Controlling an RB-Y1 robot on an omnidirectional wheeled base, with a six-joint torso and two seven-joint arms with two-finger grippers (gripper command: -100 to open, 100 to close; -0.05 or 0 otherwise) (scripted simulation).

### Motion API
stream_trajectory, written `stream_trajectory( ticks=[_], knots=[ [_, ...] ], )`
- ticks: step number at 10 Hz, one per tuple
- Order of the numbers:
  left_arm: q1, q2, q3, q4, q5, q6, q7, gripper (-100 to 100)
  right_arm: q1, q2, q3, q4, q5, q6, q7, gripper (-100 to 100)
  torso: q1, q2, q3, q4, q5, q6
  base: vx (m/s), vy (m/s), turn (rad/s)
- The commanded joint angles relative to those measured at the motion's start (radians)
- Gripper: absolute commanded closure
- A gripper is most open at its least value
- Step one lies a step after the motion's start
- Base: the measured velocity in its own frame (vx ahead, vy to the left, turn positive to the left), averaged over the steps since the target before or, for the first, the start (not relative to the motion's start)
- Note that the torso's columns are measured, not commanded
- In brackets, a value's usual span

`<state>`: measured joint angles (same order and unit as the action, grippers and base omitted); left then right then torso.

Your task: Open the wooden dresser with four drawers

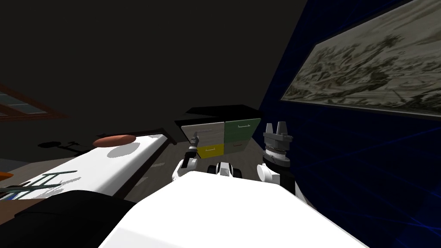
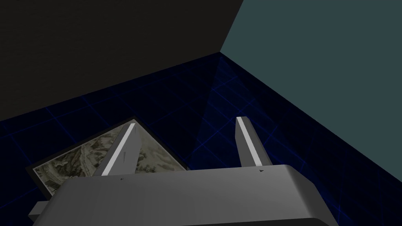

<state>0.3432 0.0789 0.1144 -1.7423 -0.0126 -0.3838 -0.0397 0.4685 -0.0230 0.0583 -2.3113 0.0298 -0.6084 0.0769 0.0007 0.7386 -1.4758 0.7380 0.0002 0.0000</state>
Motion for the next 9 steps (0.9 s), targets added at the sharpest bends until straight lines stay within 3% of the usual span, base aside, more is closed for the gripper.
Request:
stream_trajectory(
  ticks=[1, 3, 4, 6, 7, 9],
  knots=[
    [-0.006, -0.076, 0.006, 0.016, 0.001, 0.012, -0.003, -100, 0.000, 0.000, 0.000, 0.000, 0.000, 0.000, 0.000, 0, 0.000, 0.002, 0.002, 0.001, 0.000, 0.000, 0.063, -0.030, 0.010],
    [-0.008, -0.122, 0.008, 0.022, 0.002, 0.014, -0.004, -100, 0.000, 0.000, 0.000, 0.000, 0.000, 0.000, 0.000, 0, 0.000, 0.003, 0.002, 0.001, 0.000, 0.000, 0.033, -0.014, 0.004],
    [-0.007, -0.108, 0.008, 0.021, 0.002, 0.012, -0.003, -100, 0.000, 0.000, 0.000, 0.000, 0.000, 0.000, 0.000, 0, 0.000, 0.002, 0.001, 0.001, 0.000, 0.000, 0.008, -0.004, 0.000],
    [-0.080, -0.113, 0.070, 0.089, 0.033, 0.020, -0.057, -100, -0.001, 0.000, 0.000, 0.000, 0.000, 0.000, 0.000, 0, 0.000, 0.002, 0.002, 0.001, 0.000, 0.001, -0.083, 0.016, -0.229],
    [-0.096, -0.113, 0.070, 0.090, 0.033, 0.020, -0.057, -100, -0.001, 0.000, 0.000, 0.000, 0.000, 0.000, 0.000, 0, 0.000, 0.004, 0.003, 0.001, 0.000, 0.000, -0.100, 0.033, -0.050],
    [-0.177, -0.116, 0.133, 0.159, 0.064, 0.027, -0.112, -100, -0.001, 0.000, 0.000, 0.000, 0.000, 0.000, 0.000, 0, 0.000, -0.001, 0.000, 0.000, 0.000, 0.000, -0.101, 0.040, -0.169]
  ],
)
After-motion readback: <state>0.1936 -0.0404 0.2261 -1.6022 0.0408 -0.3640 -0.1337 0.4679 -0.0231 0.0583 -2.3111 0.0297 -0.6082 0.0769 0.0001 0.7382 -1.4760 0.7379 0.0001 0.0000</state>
